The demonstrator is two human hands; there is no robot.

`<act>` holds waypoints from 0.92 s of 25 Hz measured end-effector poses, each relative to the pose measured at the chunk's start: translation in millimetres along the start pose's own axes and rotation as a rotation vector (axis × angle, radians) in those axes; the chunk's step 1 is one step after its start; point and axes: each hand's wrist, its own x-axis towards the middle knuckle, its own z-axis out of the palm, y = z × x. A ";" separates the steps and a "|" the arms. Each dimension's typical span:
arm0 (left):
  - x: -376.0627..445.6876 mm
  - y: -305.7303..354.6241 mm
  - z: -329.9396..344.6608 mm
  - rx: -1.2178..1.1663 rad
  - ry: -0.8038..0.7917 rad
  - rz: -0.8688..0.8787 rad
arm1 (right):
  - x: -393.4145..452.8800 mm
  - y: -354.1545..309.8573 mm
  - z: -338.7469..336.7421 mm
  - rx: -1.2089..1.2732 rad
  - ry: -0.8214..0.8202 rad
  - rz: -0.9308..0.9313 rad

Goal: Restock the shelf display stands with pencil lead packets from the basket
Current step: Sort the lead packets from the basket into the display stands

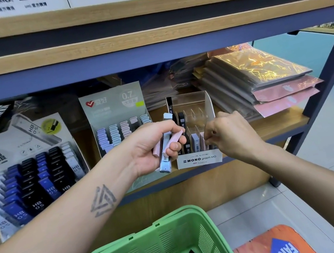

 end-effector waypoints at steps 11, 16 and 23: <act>-2.1 -6.3 3.2 0.001 -0.012 -0.011 | 9.7 -17.2 -15.5 0.630 -0.023 0.128; -4.4 -8.9 2.1 0.011 -0.012 0.020 | 11.9 -25.7 -16.1 1.070 -0.307 0.160; -9.2 -7.1 -0.4 0.043 -0.034 0.001 | 17.1 -6.9 -21.3 1.213 -0.185 0.263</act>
